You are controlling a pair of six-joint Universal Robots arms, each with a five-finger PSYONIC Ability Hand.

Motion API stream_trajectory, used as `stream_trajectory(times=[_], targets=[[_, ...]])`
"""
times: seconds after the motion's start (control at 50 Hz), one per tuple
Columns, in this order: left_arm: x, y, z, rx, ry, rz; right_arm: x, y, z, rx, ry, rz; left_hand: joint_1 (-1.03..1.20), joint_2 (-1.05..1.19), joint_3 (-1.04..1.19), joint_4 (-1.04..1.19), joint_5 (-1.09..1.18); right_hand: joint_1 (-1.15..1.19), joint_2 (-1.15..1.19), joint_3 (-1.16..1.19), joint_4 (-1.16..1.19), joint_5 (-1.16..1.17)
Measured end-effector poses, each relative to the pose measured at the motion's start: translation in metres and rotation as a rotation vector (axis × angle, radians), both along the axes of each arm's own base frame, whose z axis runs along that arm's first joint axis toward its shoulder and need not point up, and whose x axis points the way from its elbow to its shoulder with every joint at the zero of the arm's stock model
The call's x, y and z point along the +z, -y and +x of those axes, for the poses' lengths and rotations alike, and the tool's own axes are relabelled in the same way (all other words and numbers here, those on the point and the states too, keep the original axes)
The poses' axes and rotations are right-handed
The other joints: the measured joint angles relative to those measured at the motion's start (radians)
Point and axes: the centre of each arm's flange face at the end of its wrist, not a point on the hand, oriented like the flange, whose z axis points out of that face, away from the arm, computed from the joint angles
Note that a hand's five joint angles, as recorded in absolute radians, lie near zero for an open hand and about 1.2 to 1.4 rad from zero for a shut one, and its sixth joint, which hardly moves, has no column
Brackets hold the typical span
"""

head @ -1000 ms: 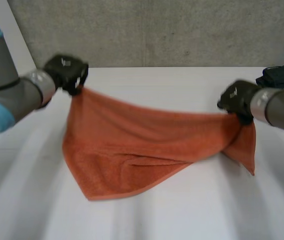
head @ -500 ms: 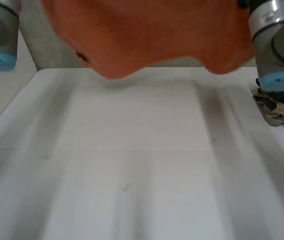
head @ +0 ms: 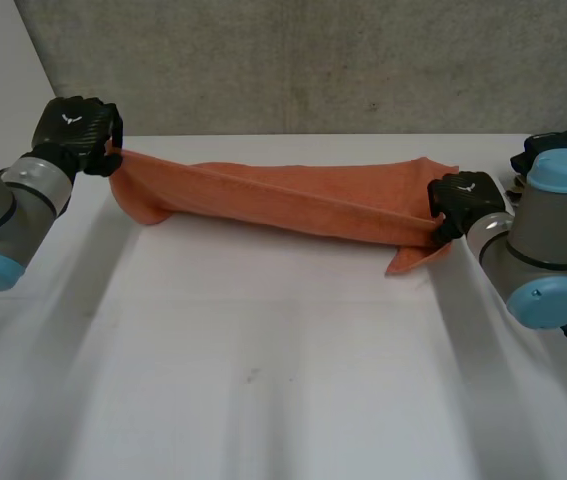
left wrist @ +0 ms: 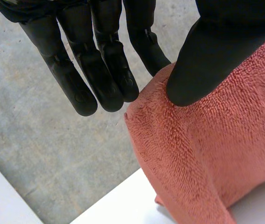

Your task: Fold the laundry.

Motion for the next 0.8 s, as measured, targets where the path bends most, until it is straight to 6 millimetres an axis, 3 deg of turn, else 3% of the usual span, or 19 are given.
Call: stream_trajectory(times=[0.16,0.22,0.26,0.3,0.44,0.48,0.52,0.54,0.62,0.72,0.8], targets=[[0.004,-0.007,0.008,0.017,0.016,0.027,0.003,0.010,-0.020,-0.106,0.119,0.072,0.000,0.000,0.000,0.000,0.000,-0.163,-0.152,-0.170,-0.169,-0.188],[0.006,-0.013,0.009,0.018,0.024,0.048,0.006,0.012,-0.026,-0.131,0.153,0.104,0.000,0.000,0.000,0.000,0.000,-0.082,-0.077,-0.091,-0.093,-0.095],[0.007,-0.018,0.009,0.015,0.036,0.066,0.008,0.011,-0.029,-0.136,0.171,0.127,0.000,0.000,0.000,0.000,0.000,0.242,0.238,0.223,0.220,0.215],[0.007,-0.024,0.010,0.012,0.054,0.088,0.013,0.009,-0.030,-0.129,0.179,0.149,0.000,0.000,0.000,0.000,0.000,0.334,0.372,0.356,0.357,0.344],[0.012,-0.046,0.015,0.009,0.136,0.151,0.037,-0.006,-0.033,-0.066,0.100,0.163,0.000,0.000,0.000,0.000,0.000,0.334,0.382,0.379,0.388,0.359],[0.021,-0.063,0.020,0.009,0.199,0.175,0.062,-0.024,-0.037,-0.016,-0.037,0.132,0.000,0.000,0.000,0.000,0.000,0.334,0.382,0.379,0.388,0.359],[0.023,-0.065,0.021,0.010,0.207,0.177,0.065,-0.026,-0.037,-0.009,-0.060,0.128,0.000,0.000,0.000,0.000,0.000,0.334,0.382,0.379,0.388,0.359],[0.035,-0.083,0.026,0.010,0.264,0.191,0.086,-0.048,-0.043,0.038,-0.224,0.106,0.000,0.000,0.000,0.000,0.000,0.334,0.382,0.379,0.389,0.359],[0.054,-0.110,0.031,0.004,0.335,0.219,0.106,-0.081,-0.052,0.112,-0.448,0.107,0.000,0.000,0.000,0.000,0.000,0.334,0.382,0.379,0.389,0.360],[0.068,-0.143,0.033,-0.037,0.414,0.283,0.115,-0.113,-0.057,0.211,-0.637,0.126,0.000,0.000,0.000,0.000,0.000,0.334,0.382,0.380,0.389,0.360],[0.061,-0.147,0.030,-0.084,0.466,0.337,0.108,-0.121,-0.056,0.264,-0.693,0.151,0.000,0.000,0.000,0.000,0.000,0.334,0.382,0.381,0.389,0.368]])
